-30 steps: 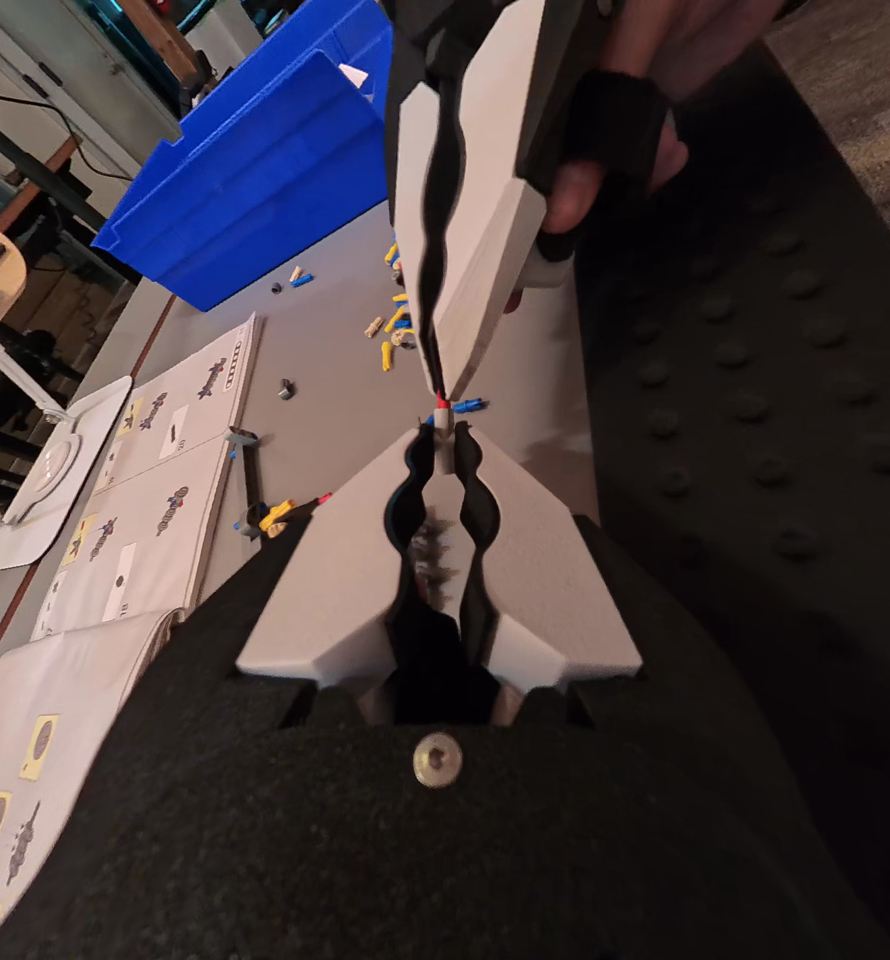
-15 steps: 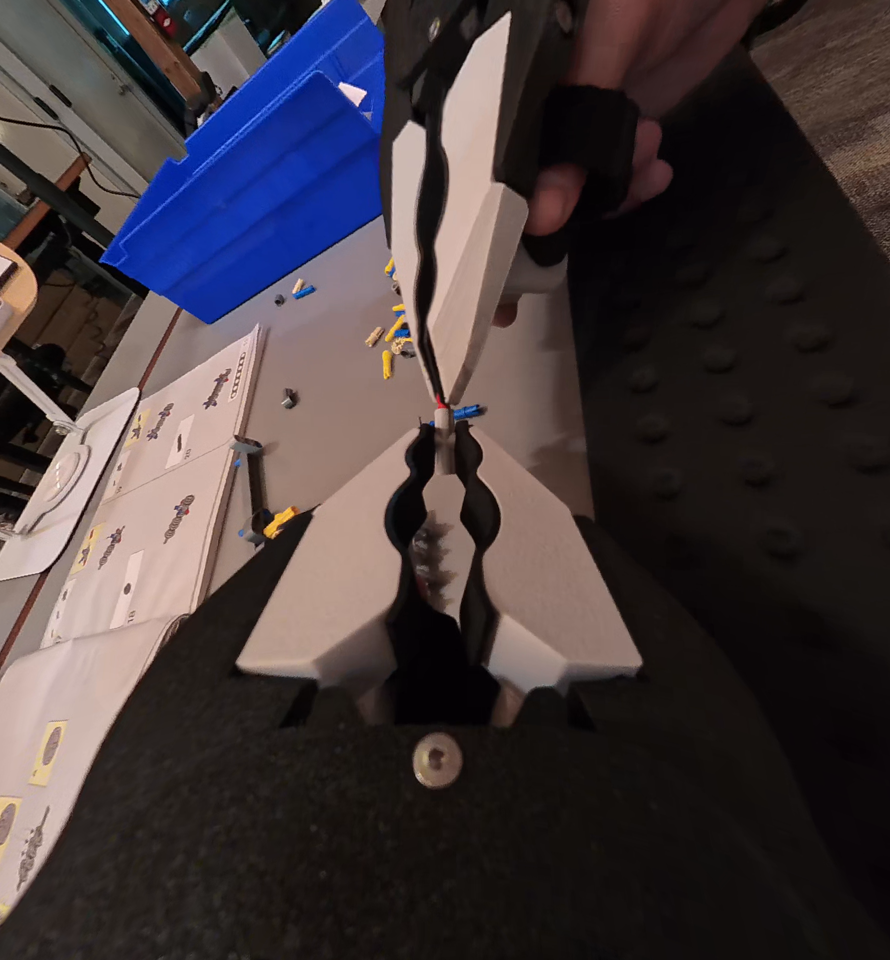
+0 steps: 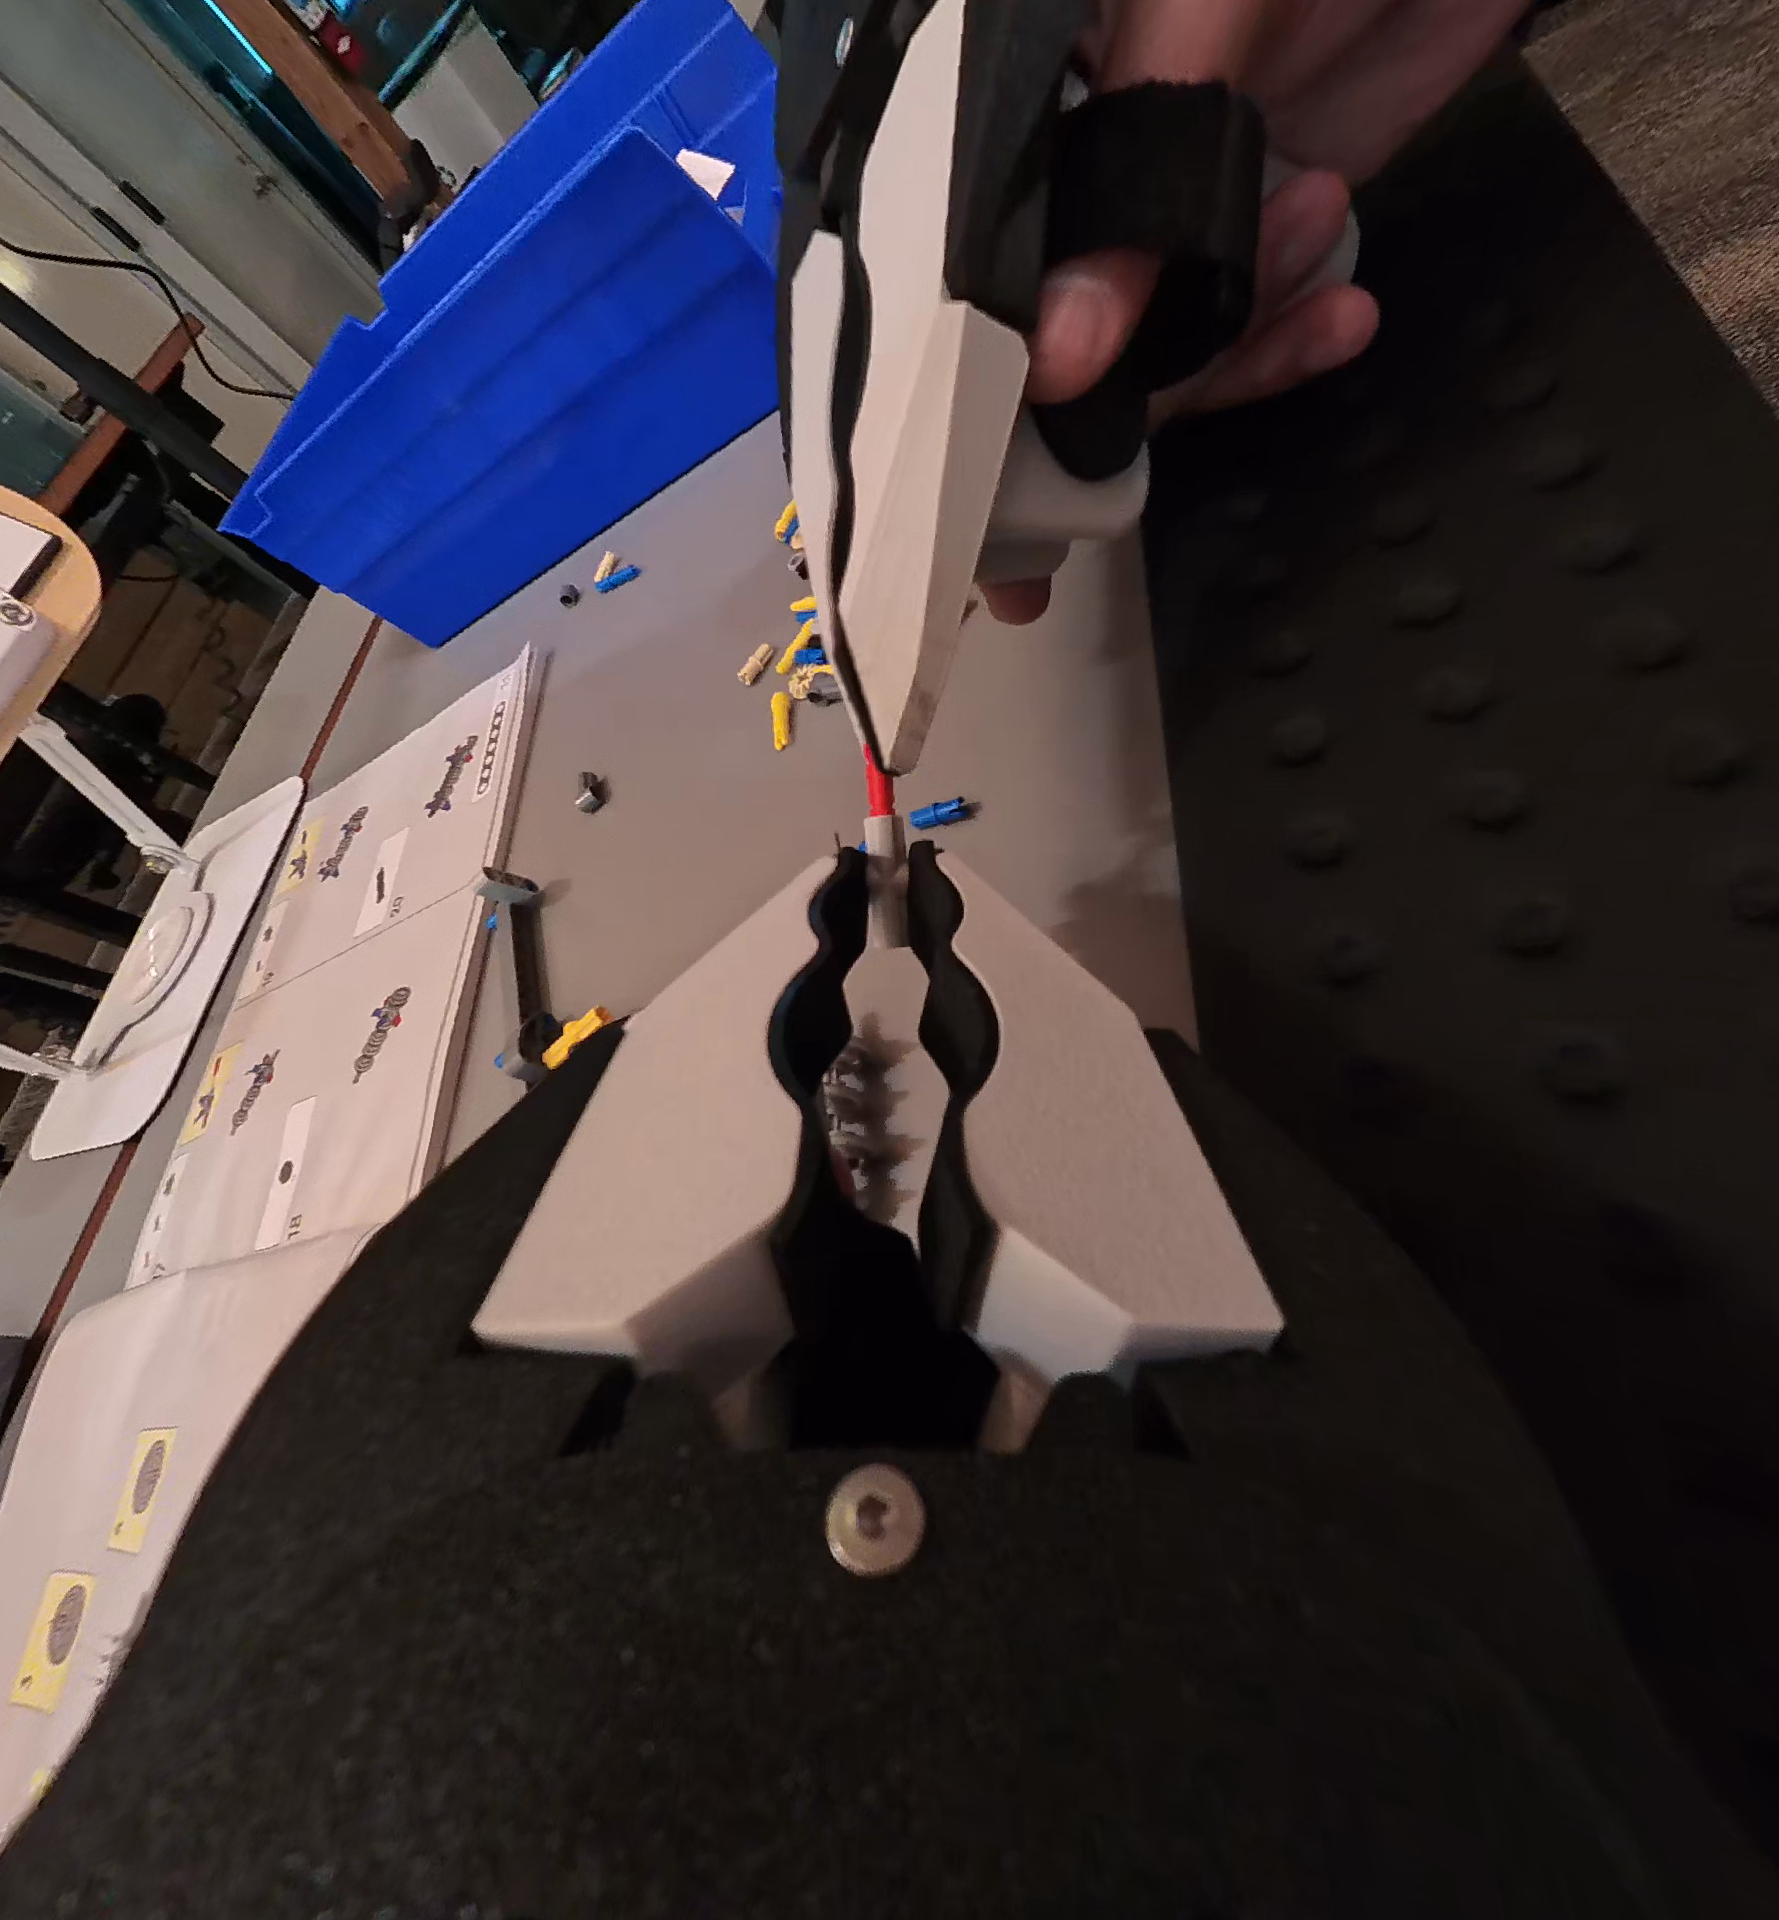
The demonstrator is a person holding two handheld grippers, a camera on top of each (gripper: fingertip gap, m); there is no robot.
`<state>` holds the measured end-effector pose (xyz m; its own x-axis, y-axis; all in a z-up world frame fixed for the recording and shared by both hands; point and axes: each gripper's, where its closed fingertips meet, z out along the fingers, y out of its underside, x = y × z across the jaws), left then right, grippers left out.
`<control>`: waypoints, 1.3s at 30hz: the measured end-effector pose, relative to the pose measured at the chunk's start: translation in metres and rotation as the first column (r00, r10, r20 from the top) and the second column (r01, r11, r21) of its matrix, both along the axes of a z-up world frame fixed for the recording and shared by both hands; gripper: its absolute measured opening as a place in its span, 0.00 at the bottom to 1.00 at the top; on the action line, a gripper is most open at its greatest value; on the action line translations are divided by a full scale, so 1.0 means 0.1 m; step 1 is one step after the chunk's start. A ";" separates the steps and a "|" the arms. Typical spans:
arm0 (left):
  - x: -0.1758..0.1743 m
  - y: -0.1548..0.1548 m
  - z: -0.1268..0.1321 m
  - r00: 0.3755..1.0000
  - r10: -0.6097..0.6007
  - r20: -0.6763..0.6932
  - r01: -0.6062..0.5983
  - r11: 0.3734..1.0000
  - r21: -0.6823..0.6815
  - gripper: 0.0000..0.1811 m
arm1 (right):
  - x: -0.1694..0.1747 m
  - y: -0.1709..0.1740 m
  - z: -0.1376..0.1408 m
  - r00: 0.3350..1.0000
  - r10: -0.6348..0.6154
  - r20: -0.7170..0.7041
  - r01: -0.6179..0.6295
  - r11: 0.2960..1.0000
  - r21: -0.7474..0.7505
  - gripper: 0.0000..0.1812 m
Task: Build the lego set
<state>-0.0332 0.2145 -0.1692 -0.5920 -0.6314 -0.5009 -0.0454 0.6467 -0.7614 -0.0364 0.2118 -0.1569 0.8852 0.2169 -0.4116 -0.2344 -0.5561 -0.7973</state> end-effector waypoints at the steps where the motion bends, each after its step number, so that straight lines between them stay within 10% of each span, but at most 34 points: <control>1: 0.00 0.00 0.00 1.000 0.000 0.004 0.000 1.000 0.003 0.04 | 0.00 0.00 0.00 1.000 -0.002 0.003 0.002 1.000 0.004 0.02; 14: -0.05 -0.04 -0.01 1.000 -0.014 -0.004 0.014 1.000 0.005 0.04 | 0.06 -0.03 0.00 0.994 -0.005 -0.110 0.003 1.000 -0.019 0.00; 25: -0.10 0.11 -0.19 0.982 0.069 -0.174 -0.066 0.998 0.023 0.04 | 0.27 0.12 -0.19 0.969 -0.043 0.242 0.067 0.994 -0.090 0.08; 39: -0.29 0.13 -0.36 0.964 0.056 -0.260 -0.038 0.997 0.072 0.05 | 0.24 0.35 -0.48 0.869 0.251 0.427 -0.191 0.965 -0.179 0.13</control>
